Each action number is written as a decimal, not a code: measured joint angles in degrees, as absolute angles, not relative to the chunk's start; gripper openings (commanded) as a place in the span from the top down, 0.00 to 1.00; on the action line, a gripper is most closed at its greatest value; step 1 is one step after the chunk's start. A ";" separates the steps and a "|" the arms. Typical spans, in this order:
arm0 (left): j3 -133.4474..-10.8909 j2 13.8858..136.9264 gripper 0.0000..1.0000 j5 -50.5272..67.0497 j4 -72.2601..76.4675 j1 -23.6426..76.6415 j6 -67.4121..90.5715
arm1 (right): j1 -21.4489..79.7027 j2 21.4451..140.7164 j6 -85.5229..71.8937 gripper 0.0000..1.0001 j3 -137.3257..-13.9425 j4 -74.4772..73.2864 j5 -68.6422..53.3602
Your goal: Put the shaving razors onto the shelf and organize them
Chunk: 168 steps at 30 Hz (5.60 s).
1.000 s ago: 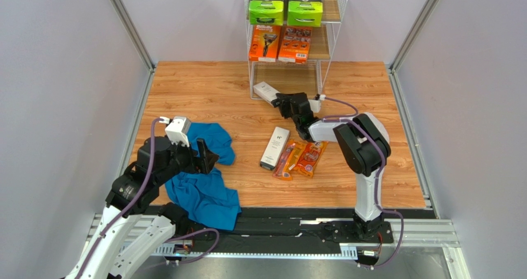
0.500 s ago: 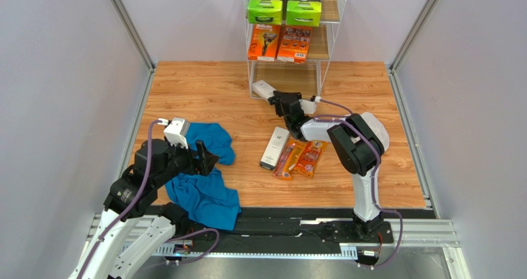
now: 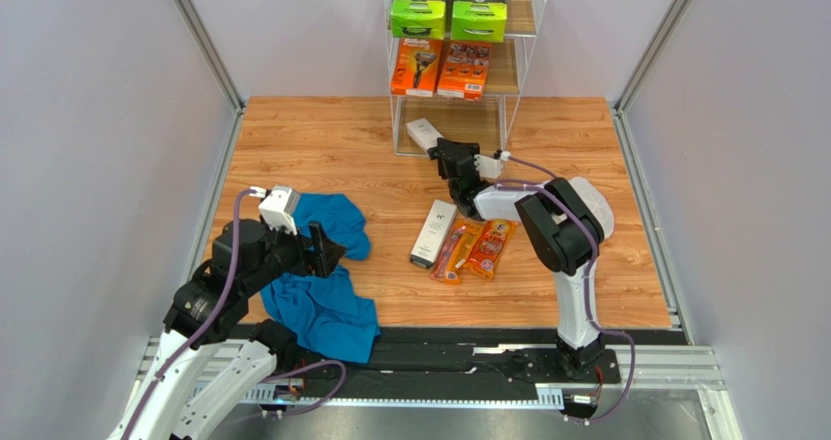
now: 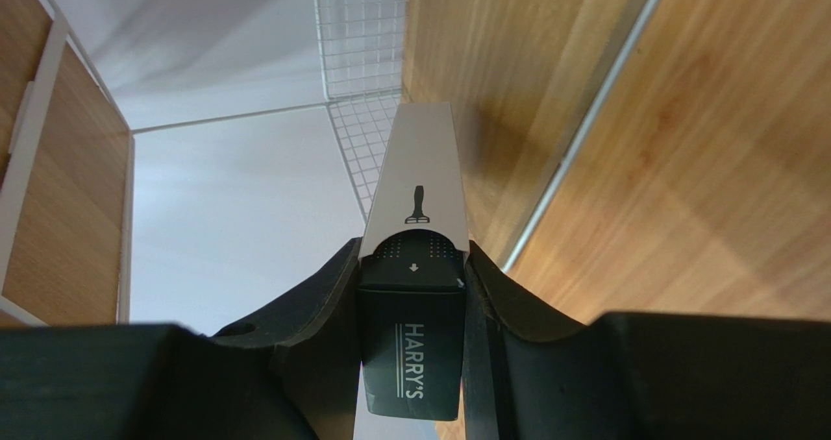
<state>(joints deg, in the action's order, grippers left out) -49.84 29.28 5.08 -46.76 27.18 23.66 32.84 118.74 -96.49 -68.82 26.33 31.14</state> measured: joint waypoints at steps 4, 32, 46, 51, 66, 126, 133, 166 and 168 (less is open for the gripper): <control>-49.65 28.99 0.10 5.34 -46.30 27.18 23.66 | 33.43 121.67 -95.90 1.00 -72.18 28.03 33.12; -49.04 27.86 0.11 7.07 -45.12 27.18 23.64 | 37.39 130.85 -97.27 0.99 -81.73 26.39 47.79; -49.01 27.88 0.11 8.16 -44.66 27.18 23.33 | 36.05 136.59 -96.01 0.74 -91.02 26.06 43.97; -49.01 27.88 0.11 8.80 -44.45 27.18 23.00 | 35.64 138.26 -98.00 0.52 -90.78 28.77 41.34; -48.38 27.86 0.11 9.56 -43.88 27.18 22.72 | 35.55 138.56 -99.15 0.16 -84.53 37.47 28.67; -48.47 49.95 0.11 6.90 -37.89 27.18 24.18 | 34.35 132.07 -99.35 0.00 -85.38 16.53 10.09; -49.69 51.70 0.11 6.90 -35.35 26.98 23.59 | 34.04 129.51 -100.44 0.02 -79.00 21.41 6.70; -50.30 49.12 0.10 6.55 -38.15 24.71 18.98 | 34.70 133.23 -103.44 1.00 -75.29 33.85 5.76; -50.30 48.99 0.10 6.50 -38.30 24.71 18.92 | 34.63 134.41 -103.48 1.00 -77.54 33.06 5.74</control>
